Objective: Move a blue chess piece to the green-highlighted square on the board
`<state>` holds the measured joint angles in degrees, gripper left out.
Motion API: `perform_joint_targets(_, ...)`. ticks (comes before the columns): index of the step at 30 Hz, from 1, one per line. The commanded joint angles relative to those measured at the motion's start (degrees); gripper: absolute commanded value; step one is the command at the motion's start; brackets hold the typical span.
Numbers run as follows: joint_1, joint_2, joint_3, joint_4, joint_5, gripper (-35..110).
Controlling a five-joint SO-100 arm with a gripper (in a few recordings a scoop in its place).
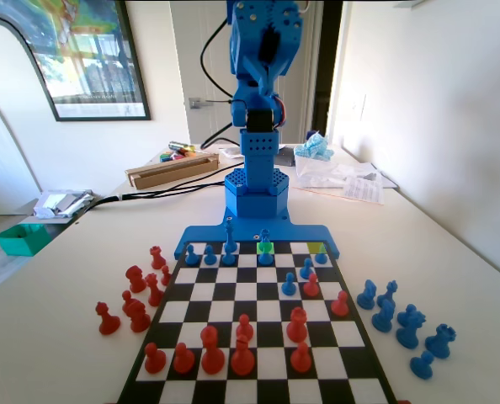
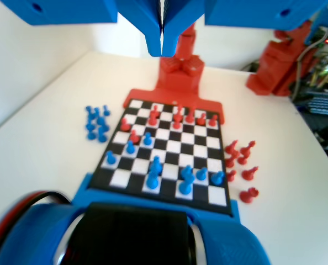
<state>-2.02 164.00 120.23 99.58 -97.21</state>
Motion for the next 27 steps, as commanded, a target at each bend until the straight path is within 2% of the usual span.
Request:
perform_joint_targets(1,-0.3,2.5,1.3,-2.1,0.1,1)
perform_joint_targets(7,0.4,6.9,4.5,-8.6,0.4,1)
perform_joint_targets(27,3.2,10.9,4.7,-9.6,0.0,1)
